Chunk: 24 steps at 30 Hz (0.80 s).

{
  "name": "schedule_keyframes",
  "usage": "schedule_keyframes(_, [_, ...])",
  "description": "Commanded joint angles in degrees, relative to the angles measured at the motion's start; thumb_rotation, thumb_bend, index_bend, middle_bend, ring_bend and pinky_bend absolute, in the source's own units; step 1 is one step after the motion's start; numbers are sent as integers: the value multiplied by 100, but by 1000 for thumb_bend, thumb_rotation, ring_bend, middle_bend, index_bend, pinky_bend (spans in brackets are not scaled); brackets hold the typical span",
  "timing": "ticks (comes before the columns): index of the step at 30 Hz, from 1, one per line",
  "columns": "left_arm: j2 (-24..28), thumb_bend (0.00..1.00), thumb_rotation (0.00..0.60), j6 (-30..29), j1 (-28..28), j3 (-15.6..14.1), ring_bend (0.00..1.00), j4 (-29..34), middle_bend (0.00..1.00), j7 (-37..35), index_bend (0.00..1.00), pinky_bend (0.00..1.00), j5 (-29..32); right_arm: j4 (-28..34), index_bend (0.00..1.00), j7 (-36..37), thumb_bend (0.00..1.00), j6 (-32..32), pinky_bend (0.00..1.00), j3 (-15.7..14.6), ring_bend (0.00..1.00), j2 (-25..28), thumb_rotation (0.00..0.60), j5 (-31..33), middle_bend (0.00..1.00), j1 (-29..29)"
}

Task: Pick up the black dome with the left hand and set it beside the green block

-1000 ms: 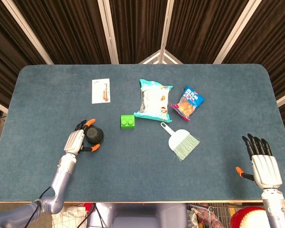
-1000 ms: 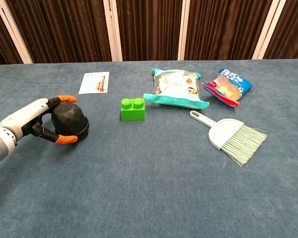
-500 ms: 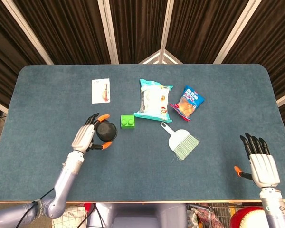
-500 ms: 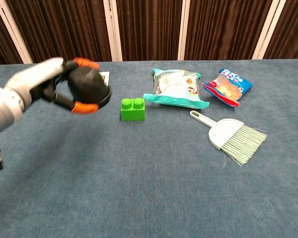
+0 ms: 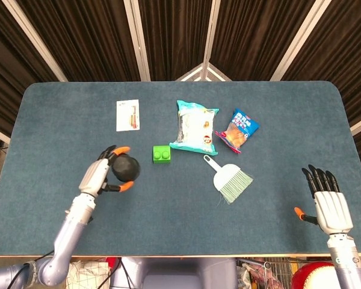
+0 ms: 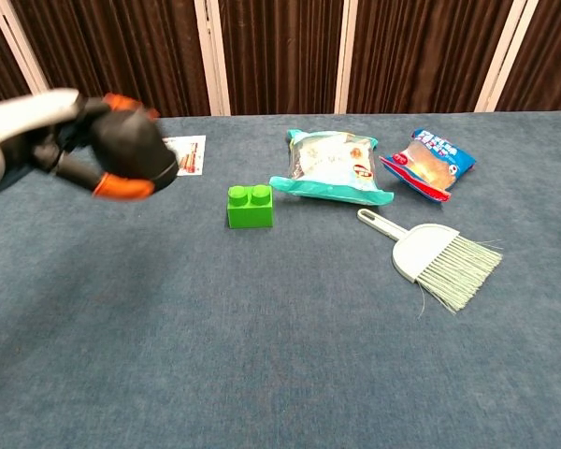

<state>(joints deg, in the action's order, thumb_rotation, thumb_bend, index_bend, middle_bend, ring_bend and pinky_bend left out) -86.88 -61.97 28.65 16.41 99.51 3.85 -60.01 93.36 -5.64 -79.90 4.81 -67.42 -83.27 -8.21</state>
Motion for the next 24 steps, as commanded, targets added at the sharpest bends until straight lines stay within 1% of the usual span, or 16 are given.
schedule_keyframes(1, [-19, 521, 600, 250, 76, -75, 0, -423, 430, -280, 187, 0, 53, 2, 0, -9, 209, 43, 0, 27, 40, 4, 600, 42, 0, -33])
schedule_keyframes(3, [157, 521, 600, -18, 112, 69, 0, 191, 430, -94, 185, 0, -160, 1, 0, -2, 209, 75, 0, 49, 40, 2, 600, 71, 0, -61])
schedule_keyframes(5, [362, 521, 600, -267, 112, 210, 0, 859, 430, 101, 181, 0, -283, 4, 0, 10, 209, -14, 0, -66, 40, 10, 600, 5, 0, 45])
schedule_keyframes(6, [475, 521, 600, -370, 115, 279, 0, 1183, 431, 218, 180, 0, -321, 12, 0, 46, 209, -164, 0, -169, 40, 20, 600, -107, 0, 162])
schedule_keyframes(8, [725, 521, 600, -598, 107, 418, 0, 1832, 431, 500, 177, 0, -384, -21, 0, 95, 209, -282, 0, -220, 40, 14, 600, -207, 0, 229])
schedule_keyframes(10, [1029, 521, 600, -876, 74, 591, 0, 2514, 432, 828, 175, 0, -386, -35, 0, 134, 209, -328, 0, -239, 40, 11, 600, -256, 0, 254])
schedule_keyframes(12, [1343, 521, 600, -1144, -6, 789, 0, 3125, 433, 983, 175, 0, -319, -30, 0, 137, 209, -359, 0, -258, 40, 10, 600, -299, 0, 271])
schedule_keyframes(14, [1613, 521, 600, -1375, -118, 943, 0, 3514, 433, 1006, 177, 0, -275, -15, 0, 133, 208, -374, 0, -279, 40, 9, 600, -338, 0, 283])
schedule_keyframes(16, [1864, 520, 600, -1530, -270, 1038, 0, 3548, 433, 793, 178, 0, -390, -10, 0, 140, 208, -316, 0, -241, 40, 24, 600, -315, 0, 236])
schedule_keyframes(18, [2165, 521, 600, -1585, -487, 1033, 0, 3548, 433, 458, 179, 0, -456, 4, 0, 128, 209, -309, 0, -251, 40, 32, 600, -331, 0, 235])
schedule_keyframes(21, [2466, 521, 600, -1571, -696, 999, 0, 3525, 433, 103, 178, 0, -353, 9, 0, 120, 209, -305, 0, -264, 40, 37, 600, -343, 0, 240])
schedule_keyframes(23, [2621, 521, 600, -1432, -797, 918, 0, 3273, 433, -217, 181, 0, -246, 9, 0, 111, 209, -299, 0, -273, 40, 41, 600, -347, 0, 244])
schedule_keyframes(24, [2658, 521, 600, -1264, -823, 814, 0, 2994, 433, -417, 182, 0, -197, 10, 0, 110, 209, -297, 0, -277, 40, 45, 600, -348, 0, 247])
